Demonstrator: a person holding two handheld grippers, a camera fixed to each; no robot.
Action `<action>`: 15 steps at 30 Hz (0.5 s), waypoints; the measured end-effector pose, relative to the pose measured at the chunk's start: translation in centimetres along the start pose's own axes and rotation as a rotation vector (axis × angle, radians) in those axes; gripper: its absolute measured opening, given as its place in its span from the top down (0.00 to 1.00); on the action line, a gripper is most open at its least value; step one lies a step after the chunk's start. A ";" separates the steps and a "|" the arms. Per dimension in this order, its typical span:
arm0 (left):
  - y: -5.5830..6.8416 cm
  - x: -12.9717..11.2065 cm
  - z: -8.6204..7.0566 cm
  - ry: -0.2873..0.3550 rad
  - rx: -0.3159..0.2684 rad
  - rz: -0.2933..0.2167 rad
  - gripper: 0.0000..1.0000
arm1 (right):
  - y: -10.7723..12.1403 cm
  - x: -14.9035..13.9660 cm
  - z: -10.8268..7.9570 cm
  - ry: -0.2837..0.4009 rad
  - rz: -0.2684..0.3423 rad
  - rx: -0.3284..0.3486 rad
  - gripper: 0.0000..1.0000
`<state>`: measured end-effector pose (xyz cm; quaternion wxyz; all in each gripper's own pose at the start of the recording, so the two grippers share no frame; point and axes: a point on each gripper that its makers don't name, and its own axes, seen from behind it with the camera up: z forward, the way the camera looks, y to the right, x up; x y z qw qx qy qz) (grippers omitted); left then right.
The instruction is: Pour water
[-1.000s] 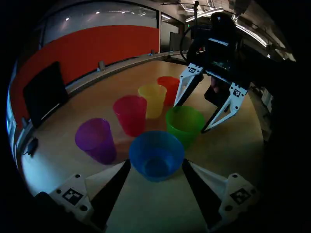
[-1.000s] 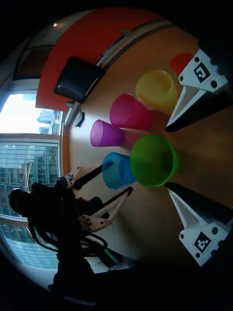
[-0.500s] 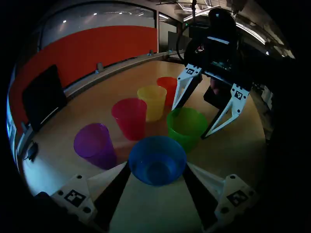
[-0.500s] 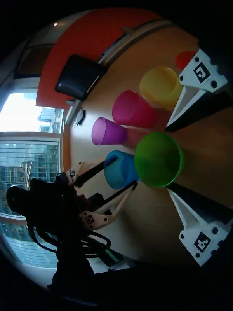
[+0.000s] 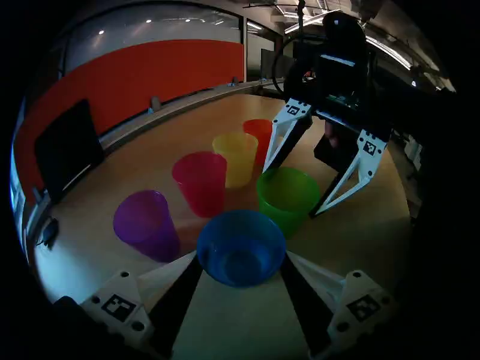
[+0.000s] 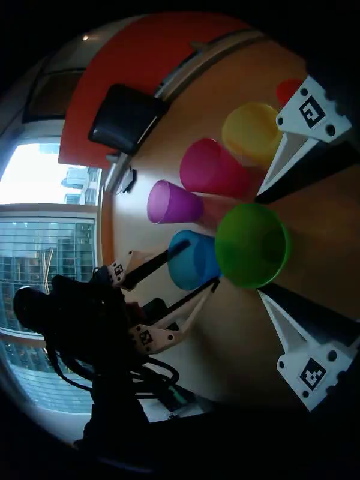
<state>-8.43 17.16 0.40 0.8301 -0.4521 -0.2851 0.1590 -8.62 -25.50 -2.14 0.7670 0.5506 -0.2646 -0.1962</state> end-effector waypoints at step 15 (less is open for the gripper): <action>-0.1 -0.1 -0.2 0.010 0.004 -0.011 0.14 | -0.4 0.0 0.7 0.004 -0.001 -0.001 0.10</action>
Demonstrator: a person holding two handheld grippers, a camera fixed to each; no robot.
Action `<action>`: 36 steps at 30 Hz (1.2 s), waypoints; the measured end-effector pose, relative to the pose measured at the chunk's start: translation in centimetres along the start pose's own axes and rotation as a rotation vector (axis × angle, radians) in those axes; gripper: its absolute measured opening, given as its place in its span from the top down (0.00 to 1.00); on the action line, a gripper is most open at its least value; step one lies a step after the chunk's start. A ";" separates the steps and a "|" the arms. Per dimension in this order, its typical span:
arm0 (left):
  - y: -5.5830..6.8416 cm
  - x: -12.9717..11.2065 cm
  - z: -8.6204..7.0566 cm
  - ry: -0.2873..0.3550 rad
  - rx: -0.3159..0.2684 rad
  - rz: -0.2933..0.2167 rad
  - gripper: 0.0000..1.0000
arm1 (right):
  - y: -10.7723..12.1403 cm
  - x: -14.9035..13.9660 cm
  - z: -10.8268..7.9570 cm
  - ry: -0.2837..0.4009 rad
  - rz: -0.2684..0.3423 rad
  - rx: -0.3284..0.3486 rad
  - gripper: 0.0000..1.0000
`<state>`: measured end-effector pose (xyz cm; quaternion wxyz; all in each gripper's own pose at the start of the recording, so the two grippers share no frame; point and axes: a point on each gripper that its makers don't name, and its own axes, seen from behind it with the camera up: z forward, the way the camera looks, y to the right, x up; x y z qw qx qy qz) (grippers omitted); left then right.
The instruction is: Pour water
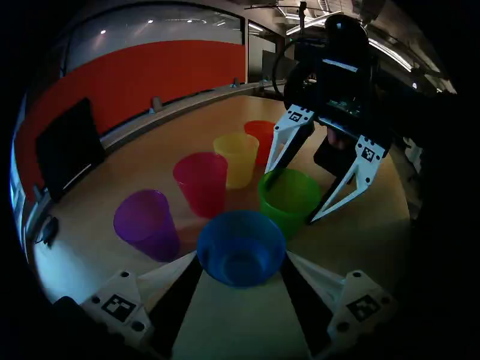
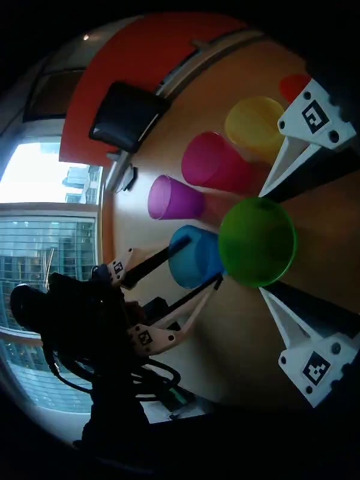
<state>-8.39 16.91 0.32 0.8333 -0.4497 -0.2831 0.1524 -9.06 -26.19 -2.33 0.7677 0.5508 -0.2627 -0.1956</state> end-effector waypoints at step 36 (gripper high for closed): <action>-0.7 7.9 -6.2 0.300 0.169 -0.065 0.14 | 1.6 6.5 -8.7 0.201 0.028 -0.193 0.10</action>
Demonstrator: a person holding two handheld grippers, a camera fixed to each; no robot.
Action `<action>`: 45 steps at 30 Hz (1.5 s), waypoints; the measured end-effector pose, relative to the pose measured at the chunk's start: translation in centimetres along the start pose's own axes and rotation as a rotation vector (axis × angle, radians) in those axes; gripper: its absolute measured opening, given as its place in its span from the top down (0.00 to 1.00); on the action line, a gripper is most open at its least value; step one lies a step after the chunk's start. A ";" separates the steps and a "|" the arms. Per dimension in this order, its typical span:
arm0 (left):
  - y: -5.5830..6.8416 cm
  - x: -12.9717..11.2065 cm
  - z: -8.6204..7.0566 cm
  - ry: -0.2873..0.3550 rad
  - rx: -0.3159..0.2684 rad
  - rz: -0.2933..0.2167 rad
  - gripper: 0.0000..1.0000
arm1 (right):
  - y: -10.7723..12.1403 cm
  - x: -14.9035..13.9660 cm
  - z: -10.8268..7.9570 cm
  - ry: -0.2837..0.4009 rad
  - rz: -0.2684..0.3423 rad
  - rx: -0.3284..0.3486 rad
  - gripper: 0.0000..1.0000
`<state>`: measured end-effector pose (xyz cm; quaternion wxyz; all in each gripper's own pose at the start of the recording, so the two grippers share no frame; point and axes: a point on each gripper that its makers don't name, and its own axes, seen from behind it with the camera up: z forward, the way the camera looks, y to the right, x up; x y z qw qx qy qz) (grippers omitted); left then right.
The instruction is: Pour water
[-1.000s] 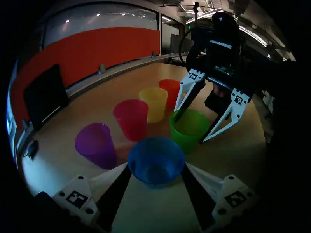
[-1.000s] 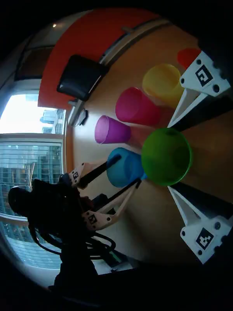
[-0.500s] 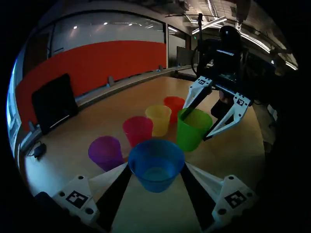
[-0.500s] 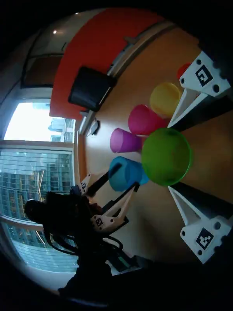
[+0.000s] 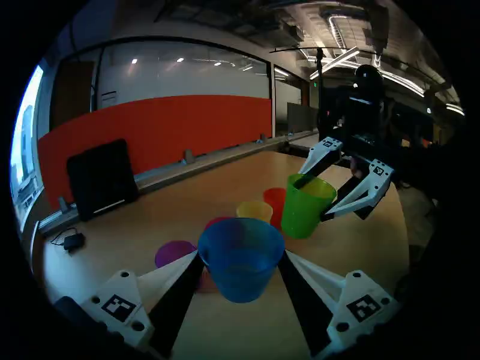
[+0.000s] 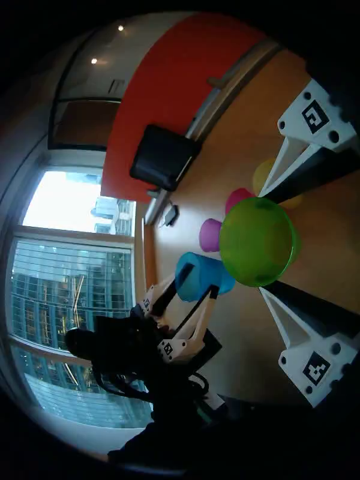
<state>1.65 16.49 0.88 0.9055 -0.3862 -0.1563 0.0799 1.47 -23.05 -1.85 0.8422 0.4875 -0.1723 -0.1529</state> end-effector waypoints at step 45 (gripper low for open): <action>-1.8 9.3 -1.5 0.278 0.115 -0.008 0.14 | 5.3 10.1 -2.8 0.336 0.097 -0.221 0.09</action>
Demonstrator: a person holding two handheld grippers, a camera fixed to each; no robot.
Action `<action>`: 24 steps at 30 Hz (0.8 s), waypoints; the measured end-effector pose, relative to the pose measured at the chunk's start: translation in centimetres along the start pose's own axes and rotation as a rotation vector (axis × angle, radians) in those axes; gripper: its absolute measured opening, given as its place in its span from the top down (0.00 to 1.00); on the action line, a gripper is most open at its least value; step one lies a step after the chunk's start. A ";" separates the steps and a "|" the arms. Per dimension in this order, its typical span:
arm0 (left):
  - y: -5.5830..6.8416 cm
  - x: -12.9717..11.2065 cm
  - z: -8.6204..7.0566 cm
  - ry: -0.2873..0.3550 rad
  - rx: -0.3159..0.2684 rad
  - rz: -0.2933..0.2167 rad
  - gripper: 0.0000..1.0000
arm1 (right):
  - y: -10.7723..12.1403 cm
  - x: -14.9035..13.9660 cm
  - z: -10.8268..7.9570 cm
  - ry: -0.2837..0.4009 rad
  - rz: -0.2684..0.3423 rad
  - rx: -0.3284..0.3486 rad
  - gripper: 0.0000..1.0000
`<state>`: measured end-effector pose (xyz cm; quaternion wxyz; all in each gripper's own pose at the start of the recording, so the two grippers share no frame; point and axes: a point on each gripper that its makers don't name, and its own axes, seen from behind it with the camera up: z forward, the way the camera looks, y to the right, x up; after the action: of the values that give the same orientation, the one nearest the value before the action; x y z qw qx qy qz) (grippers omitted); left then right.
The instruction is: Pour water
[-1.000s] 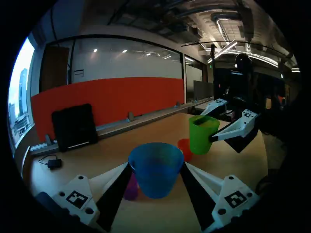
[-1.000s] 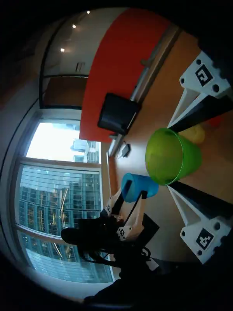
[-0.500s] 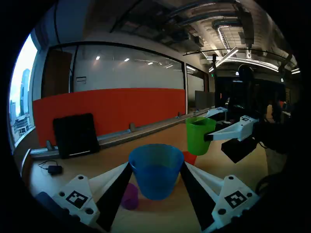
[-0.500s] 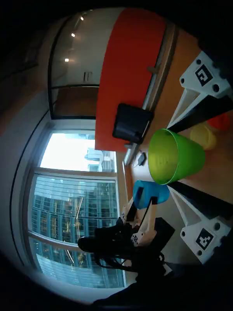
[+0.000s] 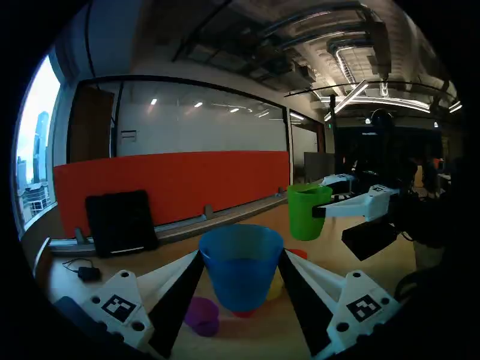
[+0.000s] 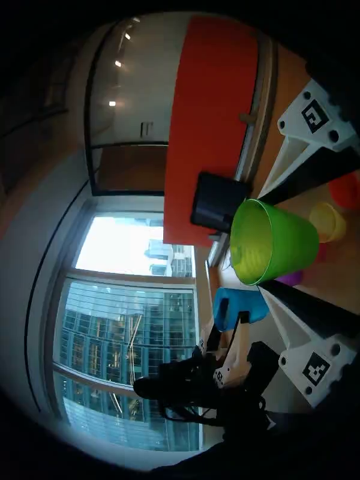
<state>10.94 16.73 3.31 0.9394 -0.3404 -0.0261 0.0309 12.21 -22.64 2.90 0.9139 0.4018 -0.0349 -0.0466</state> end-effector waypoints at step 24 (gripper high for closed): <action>-0.7 3.5 0.8 0.043 0.029 0.083 0.15 | -0.4 0.2 0.4 0.001 -0.002 0.012 0.10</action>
<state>14.38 16.97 4.42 0.9425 -0.3280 0.0085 0.0632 12.35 -23.21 2.91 0.9114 0.4075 -0.0342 -0.0470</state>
